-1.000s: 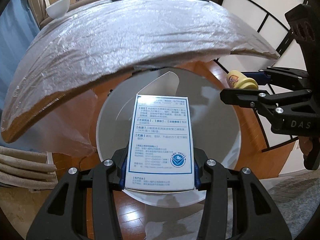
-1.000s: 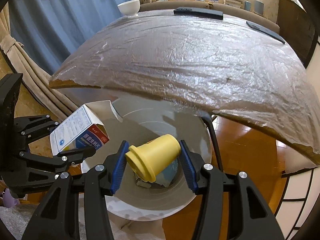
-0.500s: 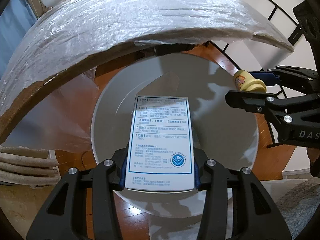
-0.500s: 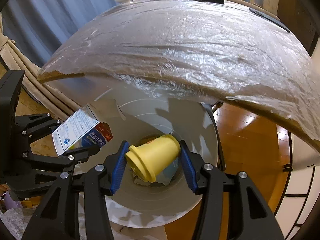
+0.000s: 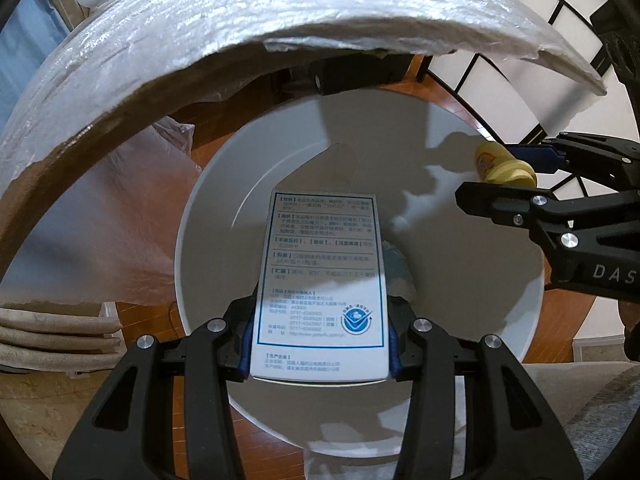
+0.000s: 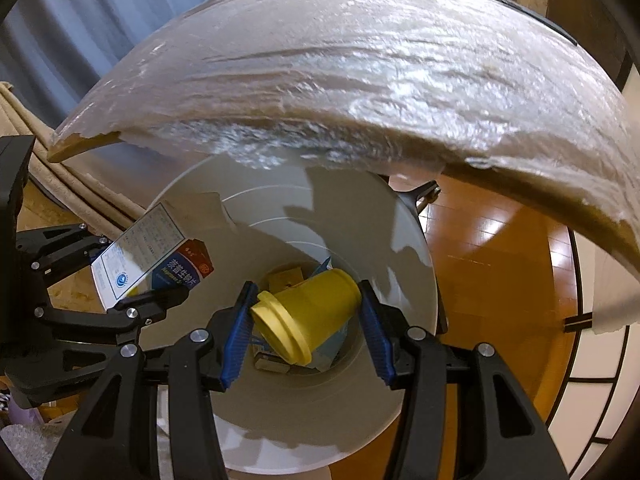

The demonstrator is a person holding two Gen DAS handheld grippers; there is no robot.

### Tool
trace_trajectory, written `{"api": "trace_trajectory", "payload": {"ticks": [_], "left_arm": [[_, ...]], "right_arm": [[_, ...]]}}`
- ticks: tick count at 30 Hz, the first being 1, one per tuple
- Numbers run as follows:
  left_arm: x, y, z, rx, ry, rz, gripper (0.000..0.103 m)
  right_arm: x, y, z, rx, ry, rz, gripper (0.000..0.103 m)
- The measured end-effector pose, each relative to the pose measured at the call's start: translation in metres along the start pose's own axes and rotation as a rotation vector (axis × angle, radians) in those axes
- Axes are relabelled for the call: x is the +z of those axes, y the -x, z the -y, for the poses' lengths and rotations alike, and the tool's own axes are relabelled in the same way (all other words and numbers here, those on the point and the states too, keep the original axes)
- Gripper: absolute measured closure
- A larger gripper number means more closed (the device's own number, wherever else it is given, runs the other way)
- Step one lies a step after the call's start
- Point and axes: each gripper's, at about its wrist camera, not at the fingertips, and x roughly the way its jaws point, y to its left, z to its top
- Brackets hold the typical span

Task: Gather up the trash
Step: 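Open both tools to drop the medicine box and yellow cap into the bin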

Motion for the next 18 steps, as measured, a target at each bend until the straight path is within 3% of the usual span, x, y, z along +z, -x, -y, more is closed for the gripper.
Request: {"api": "trace_trajectory", "payload": {"ticks": [18], "left_arm": [[0.002, -0.025, -0.004, 0.023, 0.003, -0.046, 0.055]], "right_arm": [[0.0, -0.028, 0.025, -0.017, -0.029, -0.059, 0.053]]}}
